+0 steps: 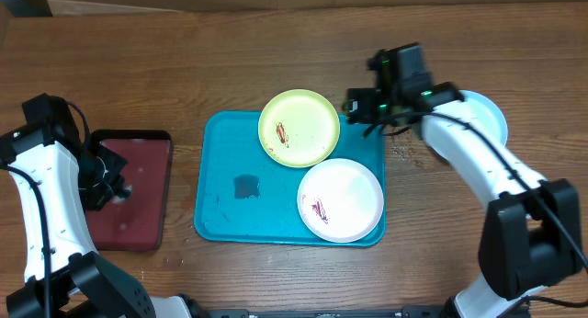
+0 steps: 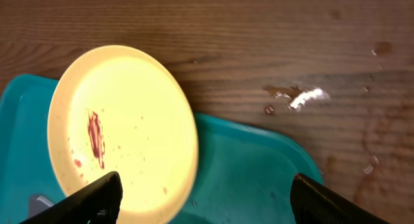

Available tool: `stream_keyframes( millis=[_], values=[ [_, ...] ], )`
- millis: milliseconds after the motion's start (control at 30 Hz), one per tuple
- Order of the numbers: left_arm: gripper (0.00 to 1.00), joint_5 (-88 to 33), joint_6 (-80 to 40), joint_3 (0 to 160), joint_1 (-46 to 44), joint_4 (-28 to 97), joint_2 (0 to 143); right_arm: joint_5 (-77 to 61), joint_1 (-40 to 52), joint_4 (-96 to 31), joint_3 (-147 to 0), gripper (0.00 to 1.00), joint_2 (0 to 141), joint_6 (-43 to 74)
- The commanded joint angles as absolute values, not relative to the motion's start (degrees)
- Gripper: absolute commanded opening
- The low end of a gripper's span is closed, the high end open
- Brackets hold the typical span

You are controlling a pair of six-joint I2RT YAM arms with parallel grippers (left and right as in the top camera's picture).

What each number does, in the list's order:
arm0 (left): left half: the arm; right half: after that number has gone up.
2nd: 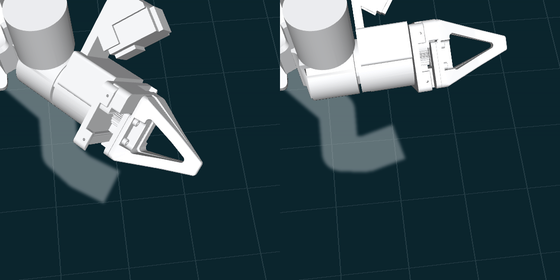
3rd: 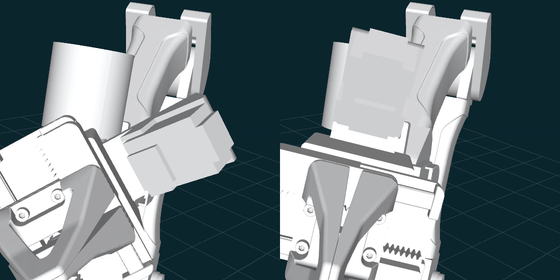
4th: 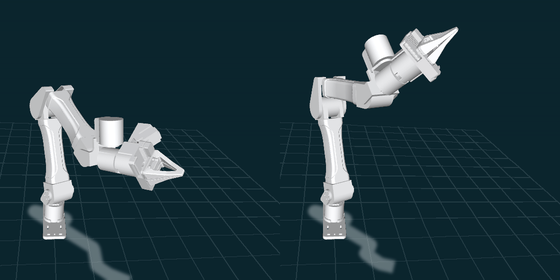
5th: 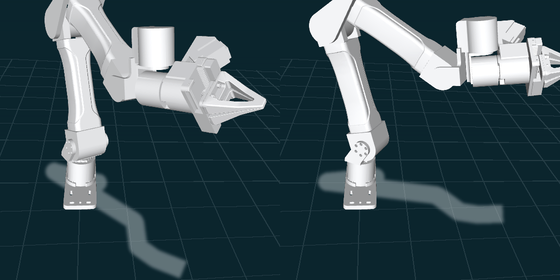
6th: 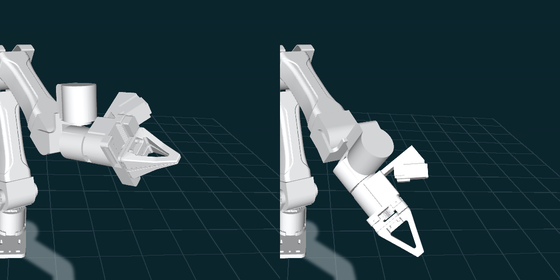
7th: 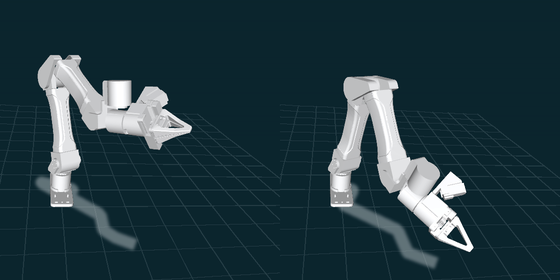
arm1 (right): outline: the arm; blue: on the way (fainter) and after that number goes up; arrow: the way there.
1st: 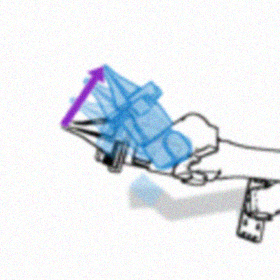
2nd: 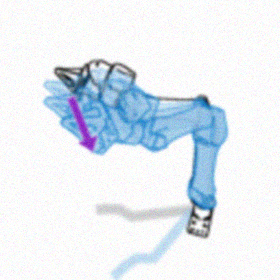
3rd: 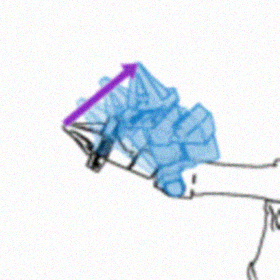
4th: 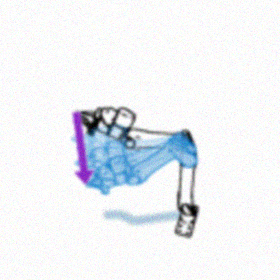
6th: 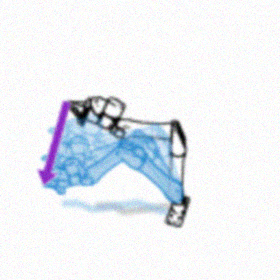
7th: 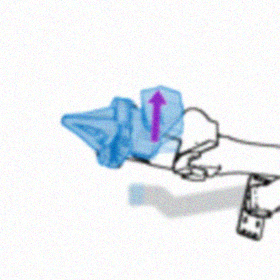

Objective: Clean dirty plates on tray and stack at the side
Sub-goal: 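Move the right gripper back to grip the yellow plate rim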

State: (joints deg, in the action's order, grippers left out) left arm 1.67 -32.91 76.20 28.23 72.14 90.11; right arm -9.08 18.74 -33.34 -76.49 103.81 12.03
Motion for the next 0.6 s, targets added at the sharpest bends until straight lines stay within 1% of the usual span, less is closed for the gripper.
stream_keyframes(
  millis=[0, 133, 233, 367, 467, 533, 567],
  values=[
    [0.04, 1.43, -31.86, 76.23, 28.47, 71.90, 90.30, -1.37, 20.36, -31.07, -76.49, 0.85, 106.48, 13.80],
    [0.04, 1.43, -31.86, 76.23, 28.47, 71.90, 90.30, -1.58, 21.67, -29.50, -76.49, 0.85, 109.27, 17.80],
    [0.04, 1.43, -31.88, 76.23, 28.47, 71.64, 90.30, -4.14, 22.24, -28.69, -76.49, 0.83, 111.55, 18.26],
    [0.04, 1.41, -31.88, 76.23, 28.47, 71.42, 90.30, -6.09, 23.55, -26.94, -76.49, 0.73, 114.08, 18.28],
    [0.04, 1.41, -31.88, 76.23, 28.47, 71.44, 90.30, -6.07, 24.80, -25.67, -76.49, 0.68, 115.07, 18.26],
    [0.04, 1.41, -31.86, 76.23, 28.47, 71.46, 90.30, -6.07, 25.54, -25.12, -76.49, 0.63, 115.24, 18.26],
    [0.04, 1.41, -31.88, 76.23, 28.47, 71.46, 90.30, -5.98, 25.85, -24.93, -76.49, 0.59, 115.24, 18.26]
  ],
)
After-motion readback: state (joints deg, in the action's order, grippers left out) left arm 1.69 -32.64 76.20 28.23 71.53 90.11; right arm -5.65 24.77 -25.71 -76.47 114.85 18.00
